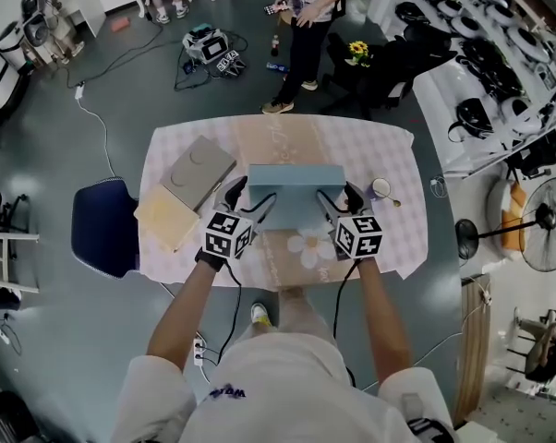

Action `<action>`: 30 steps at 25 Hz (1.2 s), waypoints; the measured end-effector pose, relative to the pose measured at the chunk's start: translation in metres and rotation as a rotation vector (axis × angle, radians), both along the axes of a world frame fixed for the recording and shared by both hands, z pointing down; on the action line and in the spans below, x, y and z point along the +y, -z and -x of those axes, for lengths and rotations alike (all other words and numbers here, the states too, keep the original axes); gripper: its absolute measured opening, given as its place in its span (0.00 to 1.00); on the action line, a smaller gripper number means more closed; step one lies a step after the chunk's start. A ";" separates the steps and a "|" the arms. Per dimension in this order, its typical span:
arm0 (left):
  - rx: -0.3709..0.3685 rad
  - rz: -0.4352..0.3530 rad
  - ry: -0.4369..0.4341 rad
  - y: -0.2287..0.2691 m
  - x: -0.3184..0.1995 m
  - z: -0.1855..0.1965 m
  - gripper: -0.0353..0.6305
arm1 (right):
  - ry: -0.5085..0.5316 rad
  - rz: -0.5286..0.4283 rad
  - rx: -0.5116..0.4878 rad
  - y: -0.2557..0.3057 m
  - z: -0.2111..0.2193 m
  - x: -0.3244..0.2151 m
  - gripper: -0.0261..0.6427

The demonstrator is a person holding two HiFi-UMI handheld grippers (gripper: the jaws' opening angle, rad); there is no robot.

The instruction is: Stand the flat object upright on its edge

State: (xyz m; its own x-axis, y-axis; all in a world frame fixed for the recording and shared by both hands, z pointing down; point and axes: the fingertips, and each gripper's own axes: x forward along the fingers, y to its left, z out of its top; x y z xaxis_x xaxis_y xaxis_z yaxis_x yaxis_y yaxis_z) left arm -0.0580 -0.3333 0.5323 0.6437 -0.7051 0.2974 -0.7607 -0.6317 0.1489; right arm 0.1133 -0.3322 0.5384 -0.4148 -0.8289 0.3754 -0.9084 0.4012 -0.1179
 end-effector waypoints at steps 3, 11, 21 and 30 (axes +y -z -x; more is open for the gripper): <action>-0.014 -0.007 0.006 -0.003 0.003 0.000 0.58 | -0.007 -0.018 0.012 0.002 -0.001 0.003 0.53; -0.015 0.034 -0.038 -0.028 -0.028 -0.010 0.61 | -0.017 -0.033 -0.026 -0.001 -0.001 -0.011 0.52; -0.055 -0.044 -0.068 -0.007 0.018 -0.001 0.61 | 0.013 -0.053 -0.012 0.003 -0.001 0.026 0.56; -0.038 -0.044 -0.061 0.000 0.019 -0.001 0.61 | 0.001 -0.061 -0.004 0.002 0.005 0.027 0.60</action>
State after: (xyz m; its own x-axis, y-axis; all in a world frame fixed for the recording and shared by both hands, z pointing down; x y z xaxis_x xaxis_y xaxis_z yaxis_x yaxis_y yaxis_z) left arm -0.0570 -0.3146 0.5325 0.6748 -0.6777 0.2921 -0.7251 -0.6826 0.0914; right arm 0.1087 -0.3047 0.5359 -0.4173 -0.8498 0.3220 -0.9074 0.4089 -0.0971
